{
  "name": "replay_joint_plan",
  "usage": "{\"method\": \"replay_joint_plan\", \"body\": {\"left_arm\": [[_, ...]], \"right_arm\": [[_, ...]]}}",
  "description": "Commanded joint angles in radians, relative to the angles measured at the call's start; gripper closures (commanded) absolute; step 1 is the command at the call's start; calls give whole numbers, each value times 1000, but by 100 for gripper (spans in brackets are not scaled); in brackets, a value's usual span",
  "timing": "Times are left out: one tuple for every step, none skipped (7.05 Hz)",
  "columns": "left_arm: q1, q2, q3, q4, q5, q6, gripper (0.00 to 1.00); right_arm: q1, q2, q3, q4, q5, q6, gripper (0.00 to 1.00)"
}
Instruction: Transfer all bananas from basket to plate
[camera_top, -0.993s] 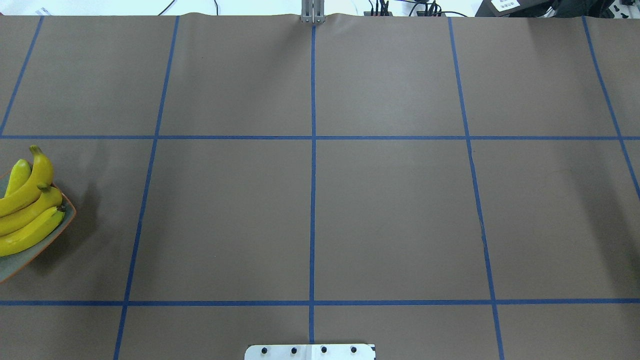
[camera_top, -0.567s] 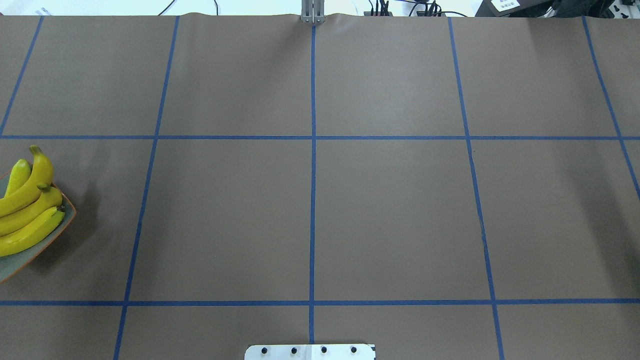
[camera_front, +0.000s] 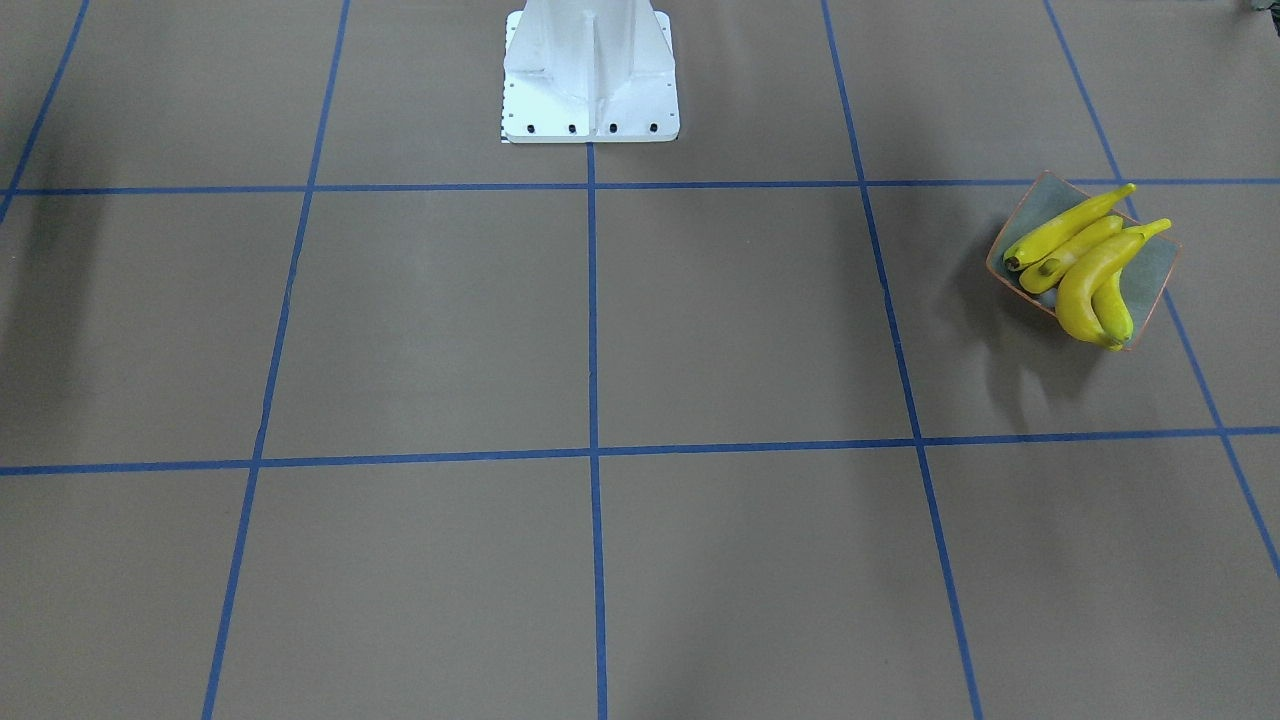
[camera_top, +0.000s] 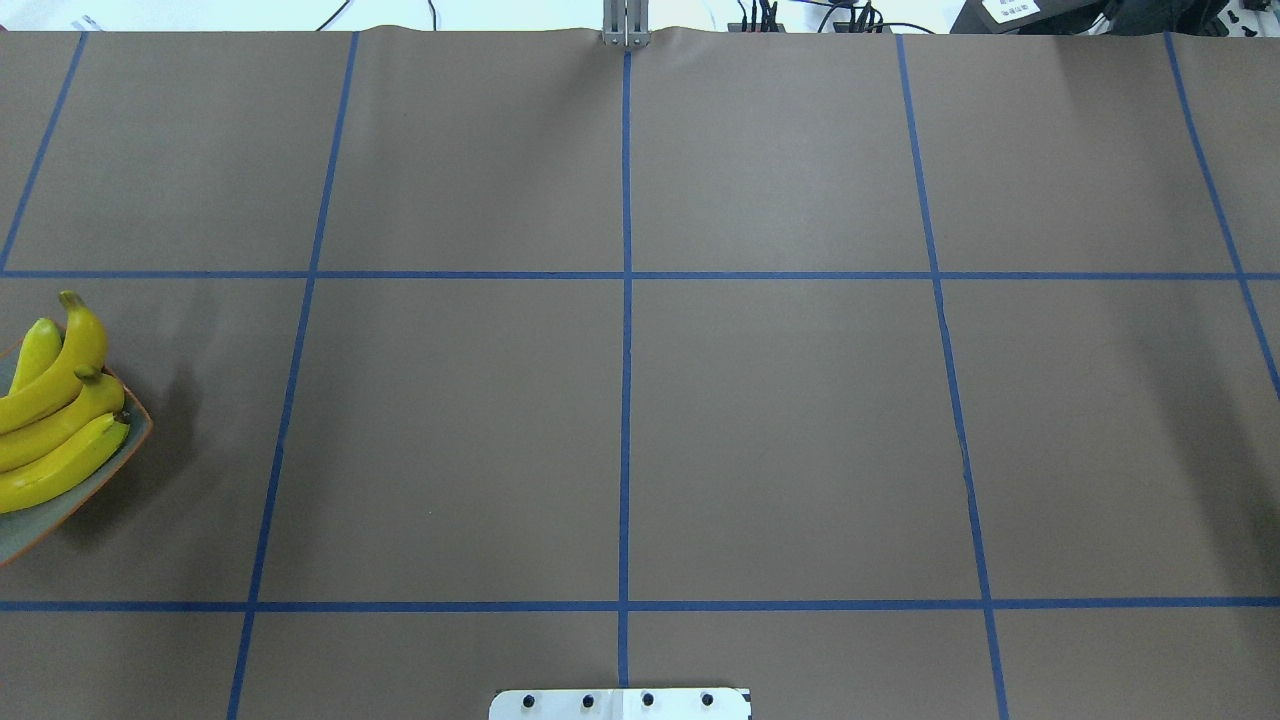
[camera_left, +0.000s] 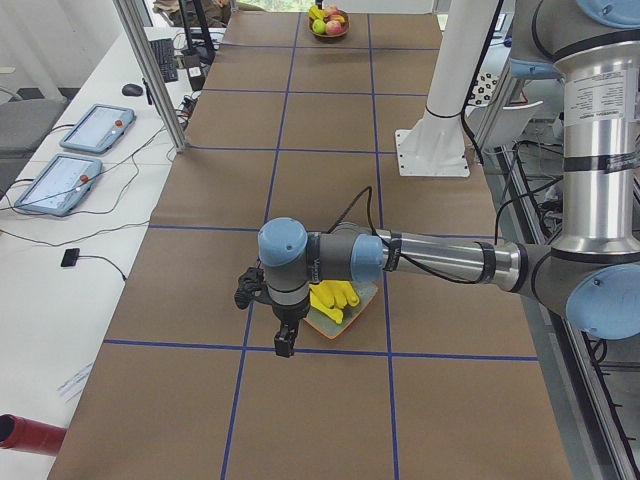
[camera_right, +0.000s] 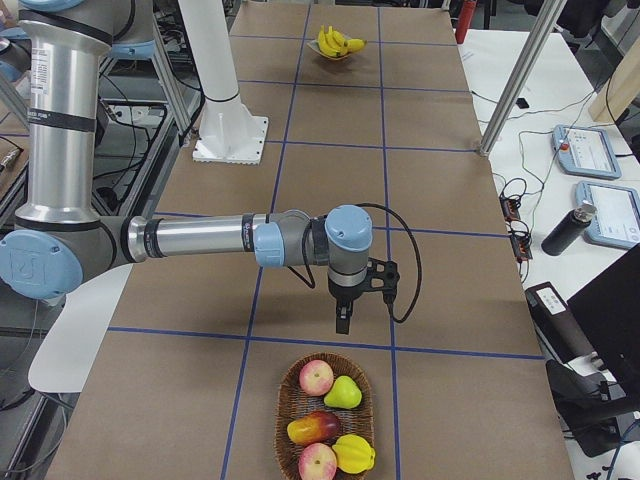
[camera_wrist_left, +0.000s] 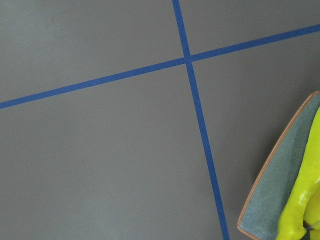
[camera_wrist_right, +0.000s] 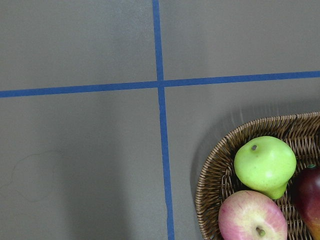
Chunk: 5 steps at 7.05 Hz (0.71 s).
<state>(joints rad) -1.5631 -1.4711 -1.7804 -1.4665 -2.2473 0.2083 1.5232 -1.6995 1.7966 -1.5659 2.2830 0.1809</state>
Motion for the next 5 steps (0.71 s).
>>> {"method": "replay_joint_plan", "body": {"left_arm": [[0,0,-1,2,0,-1,0],[0,0,-1,0,0,-1,0],[0,2,1,0,0,-1,0],[0,0,1,0,0,-1,0],[0,0,1,0,0,-1,0]], "right_arm": [[0,1,4,0,0,2,0],[0,1,10,1,0,2,0],[0,3,15,1,0,9,0],[0,3,17,1,0,14,0],[0,3,20,1,0,14,0]]}}
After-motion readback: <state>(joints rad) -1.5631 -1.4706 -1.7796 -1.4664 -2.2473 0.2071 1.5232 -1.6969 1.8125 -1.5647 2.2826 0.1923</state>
